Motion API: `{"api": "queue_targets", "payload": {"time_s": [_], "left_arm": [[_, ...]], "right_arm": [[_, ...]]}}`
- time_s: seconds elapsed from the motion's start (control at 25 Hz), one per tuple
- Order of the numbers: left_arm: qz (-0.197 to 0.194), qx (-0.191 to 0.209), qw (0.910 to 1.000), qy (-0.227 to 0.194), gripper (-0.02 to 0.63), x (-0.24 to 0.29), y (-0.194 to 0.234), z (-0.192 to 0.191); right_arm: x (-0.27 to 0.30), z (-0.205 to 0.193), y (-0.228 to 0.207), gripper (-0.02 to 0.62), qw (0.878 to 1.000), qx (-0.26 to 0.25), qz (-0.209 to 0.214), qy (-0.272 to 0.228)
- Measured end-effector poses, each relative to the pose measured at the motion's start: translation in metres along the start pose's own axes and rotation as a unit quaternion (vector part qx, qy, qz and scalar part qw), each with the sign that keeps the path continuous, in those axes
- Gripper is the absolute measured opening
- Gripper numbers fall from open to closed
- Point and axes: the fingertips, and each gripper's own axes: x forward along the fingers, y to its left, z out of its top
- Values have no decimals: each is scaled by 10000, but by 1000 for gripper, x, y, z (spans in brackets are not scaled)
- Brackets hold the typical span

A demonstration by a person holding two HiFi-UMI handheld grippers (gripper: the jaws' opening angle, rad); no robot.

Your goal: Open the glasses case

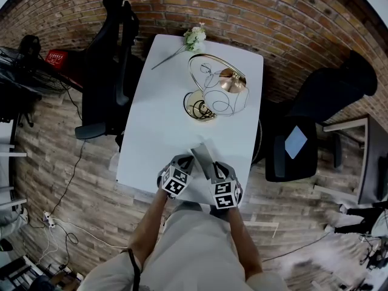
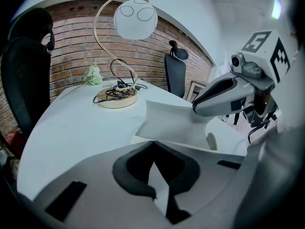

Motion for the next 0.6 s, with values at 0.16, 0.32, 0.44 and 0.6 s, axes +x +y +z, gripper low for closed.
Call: {"api": "queue_targets", "payload": {"time_s": [0.16, 0.32, 0.44, 0.6], "left_arm": [[2, -5, 10000, -14, 3, 0, 1, 0], [2, -6, 10000, -8, 3, 0, 2, -1], [8, -7, 10000, -4, 3, 0, 2, -1], [13, -15, 10000, -4, 3, 1, 1, -1]], "right_arm": [[1, 0, -3, 34, 10000, 58, -60, -4], [2, -2, -4, 31, 9999, 130, -63, 40], [1, -1, -6, 29, 9999, 146, -93, 10], [2, -4, -7, 29, 9998, 185, -71, 42]]}}
